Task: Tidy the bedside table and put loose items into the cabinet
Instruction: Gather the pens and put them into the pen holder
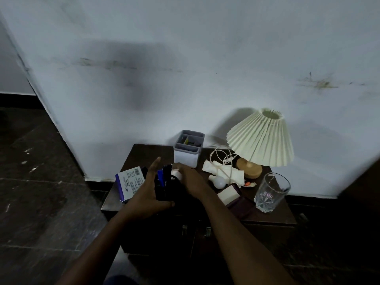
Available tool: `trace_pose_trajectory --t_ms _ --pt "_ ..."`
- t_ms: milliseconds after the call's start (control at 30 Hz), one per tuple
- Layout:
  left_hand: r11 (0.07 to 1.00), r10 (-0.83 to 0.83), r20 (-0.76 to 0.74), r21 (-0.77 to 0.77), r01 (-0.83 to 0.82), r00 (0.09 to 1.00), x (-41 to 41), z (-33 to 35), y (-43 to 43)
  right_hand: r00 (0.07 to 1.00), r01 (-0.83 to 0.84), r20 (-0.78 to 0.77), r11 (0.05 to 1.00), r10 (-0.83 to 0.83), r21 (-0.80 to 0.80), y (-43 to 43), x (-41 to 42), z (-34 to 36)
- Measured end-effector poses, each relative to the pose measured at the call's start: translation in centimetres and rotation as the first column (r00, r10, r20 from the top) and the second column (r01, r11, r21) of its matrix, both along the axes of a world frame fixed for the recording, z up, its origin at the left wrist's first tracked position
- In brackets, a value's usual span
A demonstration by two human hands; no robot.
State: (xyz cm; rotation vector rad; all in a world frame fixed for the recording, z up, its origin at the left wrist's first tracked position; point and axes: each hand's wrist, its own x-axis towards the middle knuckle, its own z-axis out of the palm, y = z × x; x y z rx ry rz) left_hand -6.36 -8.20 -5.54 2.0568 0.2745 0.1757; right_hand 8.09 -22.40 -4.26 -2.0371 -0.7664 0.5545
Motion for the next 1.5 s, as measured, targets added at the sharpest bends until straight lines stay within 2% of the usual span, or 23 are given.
trace_pose_trajectory --t_ms 33,100,133,200,267,333,433,500,700,867,967,1067,1200,1300,1400,1500 --pt "1.000 -0.007 0.002 0.005 0.007 1.000 -0.1 0.2 -0.1 0.997 -0.059 0.043 0.997 0.061 -0.044 -0.2 0.5 0.2" --pt "1.000 -0.019 0.011 0.019 0.019 1.000 -0.3 0.4 -0.2 0.996 -0.090 0.028 0.996 0.089 0.014 -1.3 1.6 1.2" --pt "0.999 -0.018 0.018 0.032 0.018 1.000 -0.4 0.6 -0.3 0.998 -0.050 -0.028 0.996 0.053 0.078 -2.0 2.4 1.6" --pt "0.998 -0.012 0.029 0.061 0.010 0.999 -0.4 0.9 -0.5 0.998 0.067 -0.027 0.993 -0.065 0.099 -3.9 3.8 2.4" --pt "0.997 -0.008 0.034 0.074 0.005 0.999 -0.3 1.1 -0.8 0.958 0.197 0.226 0.977 -0.174 -0.082 -6.1 5.2 2.6" --pt "0.997 0.000 0.031 0.082 -0.002 1.000 -0.1 1.2 -1.0 0.895 0.282 0.421 0.920 -0.149 -0.272 -8.2 5.8 2.4" --pt "0.996 0.002 0.030 0.086 -0.004 1.000 0.3 1.1 -1.3 0.871 0.330 0.479 0.853 -0.109 -0.405 -9.9 5.6 1.2" --pt "0.997 -0.013 0.041 0.071 0.010 0.999 0.6 0.9 -1.4 0.846 0.373 0.523 0.820 -0.108 -0.434 -10.1 5.2 0.7" --pt "0.996 -0.081 0.075 -0.015 0.083 0.994 1.3 0.2 -2.0 0.825 0.419 0.560 0.751 -0.080 -0.511 -8.1 2.8 -0.5" --pt "0.996 -0.080 0.080 -0.022 0.082 0.994 1.9 0.2 -2.5 0.834 0.360 0.552 0.765 -0.007 -0.534 -6.2 1.3 -1.3" --pt "0.997 -0.076 0.067 -0.013 0.077 0.995 2.0 0.3 -2.4 0.788 0.404 0.613 0.799 -0.055 -0.446 -6.6 1.4 -0.9" --pt "0.997 -0.075 0.052 -0.018 0.076 0.996 1.9 0.3 -2.4 0.708 0.503 0.675 0.820 -0.208 -0.275 -8.4 2.9 -0.3" --pt "0.998 -0.063 0.045 -0.024 0.064 0.997 1.8 0.4 -2.6 0.675 0.624 0.694 0.694 -0.249 -0.358 -9.9 4.6 -0.2" --pt "0.997 -0.061 0.041 -0.038 0.062 0.997 1.8 0.1 -2.4 0.689 0.628 0.680 0.676 -0.252 -0.385 -10.1 4.7 -0.8" --pt "0.998 -0.054 0.030 -0.038 0.056 0.998 1.7 0.0 -2.3 0.590 0.701 0.757 0.643 -0.279 -0.309 -9.9 5.2 -0.6" --pt "0.998 -0.035 0.032 -0.056 0.037 0.999 1.6 0.5 -2.5 0.723 0.633 0.636 0.630 -0.271 -0.450 -9.5 5.9 0.0"
